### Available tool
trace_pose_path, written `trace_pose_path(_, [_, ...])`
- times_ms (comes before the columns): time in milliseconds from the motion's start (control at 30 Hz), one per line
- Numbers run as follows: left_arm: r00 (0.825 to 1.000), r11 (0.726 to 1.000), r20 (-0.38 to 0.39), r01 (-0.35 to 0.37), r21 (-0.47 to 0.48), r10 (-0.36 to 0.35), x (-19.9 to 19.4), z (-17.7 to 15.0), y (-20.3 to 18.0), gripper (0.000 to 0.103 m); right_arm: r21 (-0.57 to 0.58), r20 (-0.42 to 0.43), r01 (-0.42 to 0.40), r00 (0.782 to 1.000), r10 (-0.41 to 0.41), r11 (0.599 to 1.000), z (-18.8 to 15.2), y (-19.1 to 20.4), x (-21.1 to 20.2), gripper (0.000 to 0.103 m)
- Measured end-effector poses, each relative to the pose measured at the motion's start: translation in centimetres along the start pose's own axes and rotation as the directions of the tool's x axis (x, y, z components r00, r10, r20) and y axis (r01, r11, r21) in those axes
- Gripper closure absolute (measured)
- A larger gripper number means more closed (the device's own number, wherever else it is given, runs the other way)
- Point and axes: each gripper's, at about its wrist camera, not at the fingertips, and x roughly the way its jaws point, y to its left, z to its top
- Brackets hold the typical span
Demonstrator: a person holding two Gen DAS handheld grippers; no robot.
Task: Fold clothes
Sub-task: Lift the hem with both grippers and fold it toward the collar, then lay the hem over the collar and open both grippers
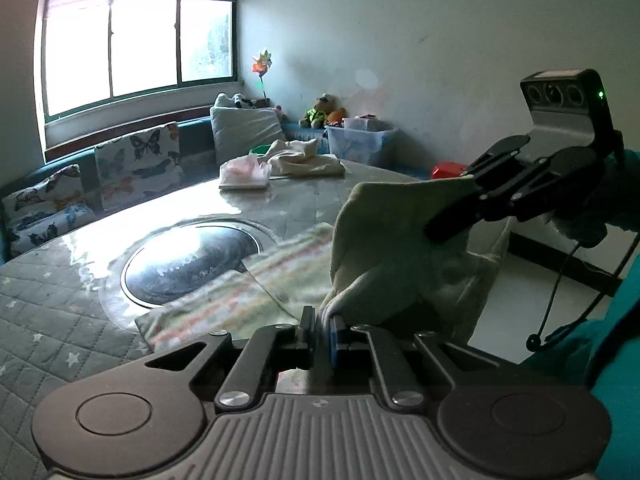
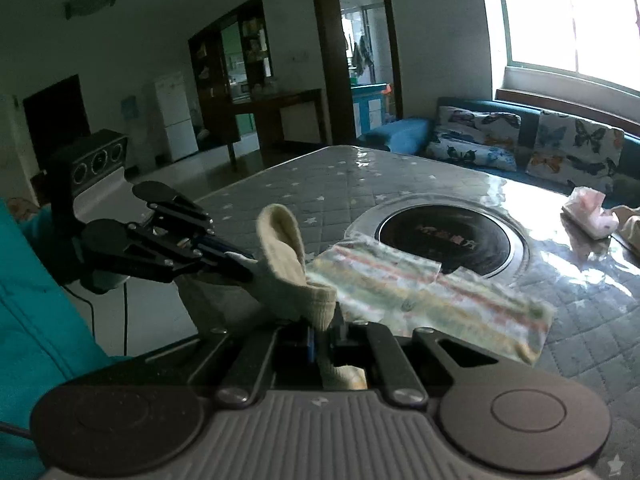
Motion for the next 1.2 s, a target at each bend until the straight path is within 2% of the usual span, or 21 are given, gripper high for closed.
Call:
trace_pose_path(400, [0.999, 0.996, 0.006, -0.035, -0.085, 0.036, 3.7, 1.9, 4.8, 0.095, -0.066, 0.014, 0.055, 0.998, -0.054, 0.996, 5.0, -4.0, 3.9, 0.098])
trace_pose_path(733, [0.996, 0.982, -0.063, -0.071, -0.176, 0.060, 8.9, 3.3, 10.9, 0.095, -0.093, -0.041, 0.107, 0.993, -0.111, 0.990, 8.2, -8.8, 10.3, 0.098])
trace_pose_path(967, [0.986, 0.959, -0.148, -0.110, -0.261, 0.073, 13.4, 2.7, 14.9, 0.095, -0.081, -0.090, 0.136, 0.986, -0.143, 0.987, 8.4, -12.4, 16.5, 0.098])
trace_pose_path(1200, [0.975, 0.932, -0.208, -0.148, -0.331, 0.081, 16.2, 1.4, 17.3, 0.092, -0.012, -0.120, 0.173, 0.978, -0.173, 0.985, 6.6, -14.7, 21.2, 0.095])
